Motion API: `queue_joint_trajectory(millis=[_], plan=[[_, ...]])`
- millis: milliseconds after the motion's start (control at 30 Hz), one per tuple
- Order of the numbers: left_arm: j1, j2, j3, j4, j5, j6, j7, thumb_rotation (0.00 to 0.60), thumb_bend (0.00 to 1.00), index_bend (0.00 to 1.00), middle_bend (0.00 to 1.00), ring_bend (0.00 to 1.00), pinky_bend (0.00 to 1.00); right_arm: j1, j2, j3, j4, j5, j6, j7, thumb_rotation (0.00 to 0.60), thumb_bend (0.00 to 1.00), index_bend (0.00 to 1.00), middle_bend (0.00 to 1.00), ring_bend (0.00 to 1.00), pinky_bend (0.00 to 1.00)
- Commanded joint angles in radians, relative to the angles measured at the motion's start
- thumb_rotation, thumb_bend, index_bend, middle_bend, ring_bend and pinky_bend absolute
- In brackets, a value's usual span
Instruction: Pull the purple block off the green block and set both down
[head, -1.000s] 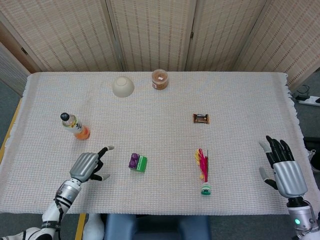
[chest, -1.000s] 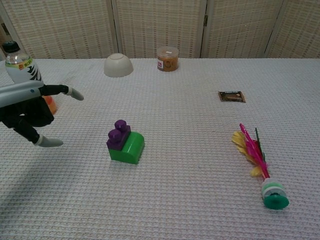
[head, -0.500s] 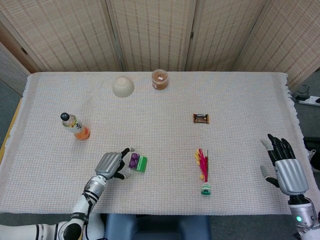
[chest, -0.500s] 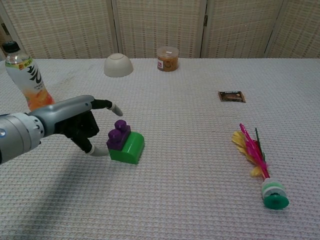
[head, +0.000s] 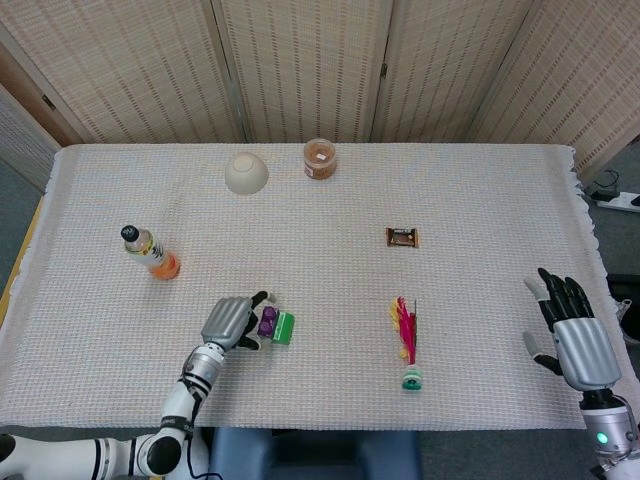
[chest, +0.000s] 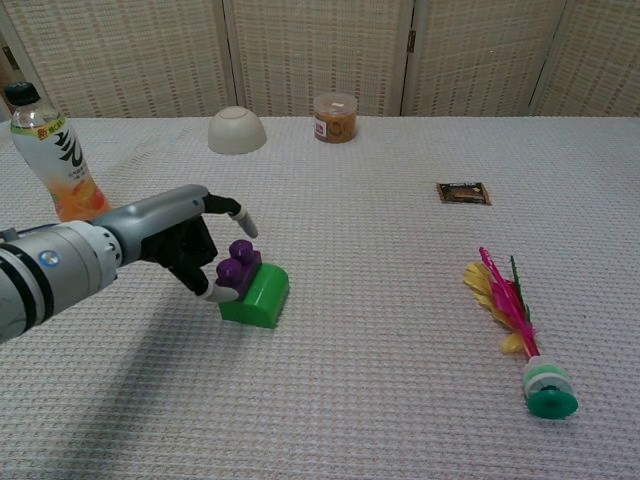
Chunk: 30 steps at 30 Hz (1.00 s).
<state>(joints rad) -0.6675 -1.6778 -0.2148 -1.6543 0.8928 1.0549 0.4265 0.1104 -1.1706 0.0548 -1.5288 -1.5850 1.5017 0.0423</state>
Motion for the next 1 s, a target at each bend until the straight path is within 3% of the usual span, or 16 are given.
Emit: queue_joint_trajectory(millis=[33, 767, 1000], plan=[[-0.005, -0.005, 0.007, 0.012, 0.010, 0.006, 0.007, 0.600, 0.24, 0.32, 1.00, 1.00, 1.00, 0.001, -0.001, -0.001, 0.000, -0.001, -0.002, -0.001, 0.600, 0.45, 0.00, 0.00, 0.00, 0.00], [-0.040, -0.001, 0.006, 0.029, -0.071, -0.040, -0.004, 0.600, 0.27, 0.38, 1.00, 1.00, 1.00, 0.004, -0.011, 0.001, 0.005, 0.008, -0.003, -0.015, 0.600, 0.45, 0.00, 0.00, 0.00, 0.00], [-0.035, -0.008, 0.011, 0.031, -0.035, -0.028, -0.040, 0.600, 0.27, 0.48, 1.00, 1.00, 1.00, 0.006, -0.010, -0.003, 0.003, 0.008, -0.009, -0.016, 0.600, 0.45, 0.00, 0.00, 0.00, 0.00]])
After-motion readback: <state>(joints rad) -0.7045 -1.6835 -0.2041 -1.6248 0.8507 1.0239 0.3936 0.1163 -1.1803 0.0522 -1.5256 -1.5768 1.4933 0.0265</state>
